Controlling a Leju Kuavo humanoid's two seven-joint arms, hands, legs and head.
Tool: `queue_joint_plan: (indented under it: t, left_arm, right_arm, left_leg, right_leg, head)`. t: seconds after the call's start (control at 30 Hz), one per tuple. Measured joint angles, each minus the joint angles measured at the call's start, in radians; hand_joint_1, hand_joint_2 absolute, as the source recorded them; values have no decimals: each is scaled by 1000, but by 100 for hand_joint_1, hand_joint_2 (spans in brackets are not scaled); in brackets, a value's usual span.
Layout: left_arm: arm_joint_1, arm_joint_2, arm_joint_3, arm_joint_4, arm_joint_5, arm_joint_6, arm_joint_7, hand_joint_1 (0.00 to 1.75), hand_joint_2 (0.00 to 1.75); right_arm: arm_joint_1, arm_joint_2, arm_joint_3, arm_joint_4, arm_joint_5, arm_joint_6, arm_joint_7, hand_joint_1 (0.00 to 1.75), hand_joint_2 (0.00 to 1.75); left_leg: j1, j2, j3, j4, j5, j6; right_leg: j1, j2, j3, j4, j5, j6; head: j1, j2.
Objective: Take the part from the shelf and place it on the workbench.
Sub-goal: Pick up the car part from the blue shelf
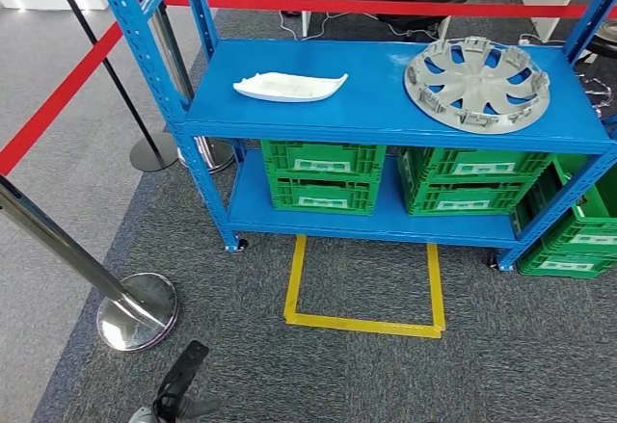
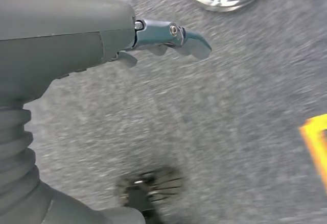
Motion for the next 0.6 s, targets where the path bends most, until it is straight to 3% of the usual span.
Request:
queue_joint_plan:
  t: [0.27,0.43,0.6]
  left_arm:
    - [-139,13,-25,-50,72,71,-157,0,175]
    - [-219,12,-122,-123,141,120,-200,0,175]
    - [-247,12,-243,-184,190,159,-201,0,175]
  right_arm:
    - [-4,1,0,0,19,4,6,0,0]
    - [-8,2,2,0,27,5,11,0,0]
    - [-16,4,3,0,35,8,16,0,0]
  left_leg:
    - [-1,0,-2,0,3,3]
    - [-1,0,-2,0,4,4]
    - [-2,0,-2,0,4,4]
  right_leg:
    - [-1,-1,-1,0,4,0]
    - [-1,-1,-1,0,5,1]
    - [-2,-1,-1,0,6,1]
  head:
    - [0,0]
    - [0,0]
    - [0,0]
